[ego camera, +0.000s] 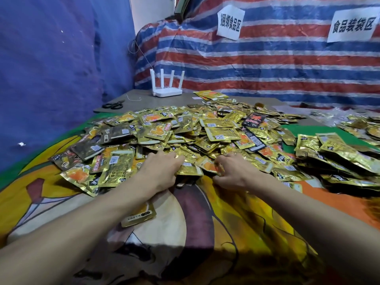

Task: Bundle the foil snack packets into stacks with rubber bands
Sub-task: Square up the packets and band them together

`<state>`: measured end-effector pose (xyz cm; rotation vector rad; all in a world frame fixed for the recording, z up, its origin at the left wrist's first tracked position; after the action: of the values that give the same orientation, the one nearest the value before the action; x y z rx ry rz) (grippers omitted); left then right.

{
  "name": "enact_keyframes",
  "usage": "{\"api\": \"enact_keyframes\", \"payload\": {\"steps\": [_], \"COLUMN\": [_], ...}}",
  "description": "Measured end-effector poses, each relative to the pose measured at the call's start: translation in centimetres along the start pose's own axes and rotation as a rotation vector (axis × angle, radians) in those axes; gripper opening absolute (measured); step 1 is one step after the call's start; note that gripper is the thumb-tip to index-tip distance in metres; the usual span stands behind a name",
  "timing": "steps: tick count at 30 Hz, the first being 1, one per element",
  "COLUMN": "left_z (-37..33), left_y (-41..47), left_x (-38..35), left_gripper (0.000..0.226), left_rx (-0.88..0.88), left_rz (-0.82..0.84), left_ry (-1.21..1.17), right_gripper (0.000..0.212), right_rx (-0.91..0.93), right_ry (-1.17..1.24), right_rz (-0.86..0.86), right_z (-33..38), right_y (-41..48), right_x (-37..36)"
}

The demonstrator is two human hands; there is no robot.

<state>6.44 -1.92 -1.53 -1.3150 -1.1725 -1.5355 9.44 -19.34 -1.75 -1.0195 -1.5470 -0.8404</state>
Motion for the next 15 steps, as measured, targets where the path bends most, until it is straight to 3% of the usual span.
{"api": "enact_keyframes", "payload": {"steps": [3, 7, 10, 15], "left_z": [-0.2, 1.4, 2.7, 4.7], "left_y": [0.7, 1.4, 1.5, 0.8], "left_x": [0.8, 3.3, 4.9, 6.9], "left_gripper": [0.027, 0.028, 0.012, 0.020], "left_rx": [-0.016, 0.059, 0.068, 0.098], "left_rz": [-0.004, -0.007, -0.112, -0.306], "left_ry": [-0.088, -0.424, -0.534, -0.764], "right_gripper": [0.031, 0.021, 0.028, 0.022], "right_rx": [0.041, 0.010, -0.046, -0.119], "right_ry": [-0.018, -0.058, -0.011, 0.117], "right_rz": [-0.024, -0.079, -0.137, -0.325], "right_z": [0.1, 0.5, 0.3, 0.2], "right_y": [0.4, 0.9, 0.8, 0.0], "right_x": [0.0, 0.1, -0.2, 1.2]}}
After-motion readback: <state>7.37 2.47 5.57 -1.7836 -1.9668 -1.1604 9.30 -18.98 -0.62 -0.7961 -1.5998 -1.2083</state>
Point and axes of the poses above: each hand's wrist, its own y-axis towards the middle knuckle, its own x-axis out of the back of the hand, z = x × y, the point moved 7 cm from there along y, towards the middle knuckle, and after that the axes turned 14 degrees about -y, right-handed, at the moved point
